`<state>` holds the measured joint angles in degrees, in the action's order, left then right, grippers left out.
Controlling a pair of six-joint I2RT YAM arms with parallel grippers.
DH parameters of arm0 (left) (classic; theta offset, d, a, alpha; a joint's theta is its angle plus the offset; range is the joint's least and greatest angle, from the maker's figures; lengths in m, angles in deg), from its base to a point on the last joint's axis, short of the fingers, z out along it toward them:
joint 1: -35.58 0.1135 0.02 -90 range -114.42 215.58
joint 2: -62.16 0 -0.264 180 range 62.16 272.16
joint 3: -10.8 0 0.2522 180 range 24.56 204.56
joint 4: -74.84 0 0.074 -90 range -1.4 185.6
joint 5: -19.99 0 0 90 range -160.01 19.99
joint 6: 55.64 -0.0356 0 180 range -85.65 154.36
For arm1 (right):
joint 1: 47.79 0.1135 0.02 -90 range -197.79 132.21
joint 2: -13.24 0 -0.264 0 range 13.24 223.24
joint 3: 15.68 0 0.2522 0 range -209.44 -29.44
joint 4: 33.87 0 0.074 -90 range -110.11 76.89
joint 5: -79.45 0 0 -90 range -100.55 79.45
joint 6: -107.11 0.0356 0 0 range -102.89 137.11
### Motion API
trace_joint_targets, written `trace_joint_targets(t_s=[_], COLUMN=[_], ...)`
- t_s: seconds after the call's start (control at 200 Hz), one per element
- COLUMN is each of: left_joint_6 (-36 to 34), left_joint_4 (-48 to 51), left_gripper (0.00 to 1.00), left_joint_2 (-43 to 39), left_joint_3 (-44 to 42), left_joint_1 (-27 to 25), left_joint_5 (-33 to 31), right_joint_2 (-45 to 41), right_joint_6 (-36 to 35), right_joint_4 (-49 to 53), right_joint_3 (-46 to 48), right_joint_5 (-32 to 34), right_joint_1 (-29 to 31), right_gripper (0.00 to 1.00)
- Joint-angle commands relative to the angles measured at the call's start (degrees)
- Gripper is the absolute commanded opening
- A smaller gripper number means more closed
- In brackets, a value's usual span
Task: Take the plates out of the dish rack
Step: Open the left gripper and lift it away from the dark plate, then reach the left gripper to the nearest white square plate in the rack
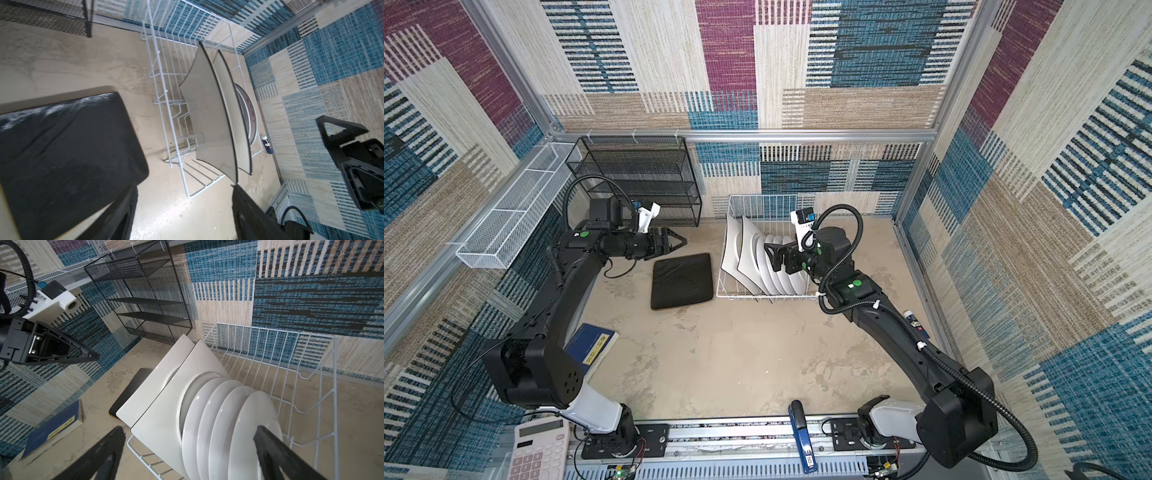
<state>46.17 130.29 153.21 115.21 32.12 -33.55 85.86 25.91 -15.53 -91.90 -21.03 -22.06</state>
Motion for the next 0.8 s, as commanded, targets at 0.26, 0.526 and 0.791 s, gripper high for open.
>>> trace_joint_targets(t_s=[0.26,0.526,0.791], left_joint_6=[2.11,5.28,6.18], left_joint_4=[-0.91,-0.83,-0.78], left_gripper=[0.71,0.57,0.52], left_joint_2=[2.77,11.3,16.41], left_joint_3=[3.57,7.95,13.02], left_joint_1=[-12.48,-15.21,-15.88], left_joint_5=[-8.84,-7.87,-6.68], right_joint_2=[-0.2,-0.38,-1.23], right_joint_6=[2.34,3.33,3.33], right_joint_4=[-3.26,-2.71,-2.57], right_joint_3=[0.4,1.15,2.0], right_joint_5=[-0.44,-0.62,0.19], right_joint_1=[0.02,0.02,0.02], right_gripper=[0.99,0.99,0.99])
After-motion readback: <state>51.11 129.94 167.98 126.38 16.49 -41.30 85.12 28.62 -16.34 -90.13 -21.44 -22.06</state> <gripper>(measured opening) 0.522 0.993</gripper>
